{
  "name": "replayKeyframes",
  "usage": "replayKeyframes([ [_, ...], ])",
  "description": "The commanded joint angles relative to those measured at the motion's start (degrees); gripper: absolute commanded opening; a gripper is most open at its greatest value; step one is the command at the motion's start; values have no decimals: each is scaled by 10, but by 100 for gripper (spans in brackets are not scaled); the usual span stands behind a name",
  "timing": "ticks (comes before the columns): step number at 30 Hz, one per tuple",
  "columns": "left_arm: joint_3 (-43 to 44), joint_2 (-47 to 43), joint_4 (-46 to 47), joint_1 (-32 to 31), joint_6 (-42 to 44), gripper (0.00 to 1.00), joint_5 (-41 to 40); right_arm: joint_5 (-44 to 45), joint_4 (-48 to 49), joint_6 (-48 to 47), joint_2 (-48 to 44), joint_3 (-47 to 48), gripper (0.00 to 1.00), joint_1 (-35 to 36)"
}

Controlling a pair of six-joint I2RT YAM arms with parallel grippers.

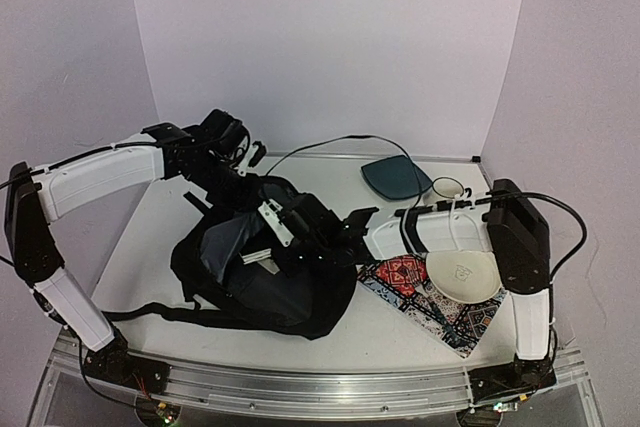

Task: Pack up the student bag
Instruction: Adjust the student bag in the largest pocket of the bag, then adjust the largest pocket of the student bag.

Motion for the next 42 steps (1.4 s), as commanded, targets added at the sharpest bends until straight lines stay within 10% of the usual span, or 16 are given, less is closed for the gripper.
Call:
replayKeyframes([
  [1,-6,-47,52,-1,-17,0,-18,5,38,-1,8,42,30,-5],
  [12,-38,-45,65,6,-38,2,-149,68,-101,81,-104,-61,58,-5],
  [27,-101,-148,113,38,-50,75,-63,85,-110,144,-186,-129,79,-10],
  [42,-316,-231,234,197,-110,87,115,44,-113,170,-172,-139,86,-12],
])
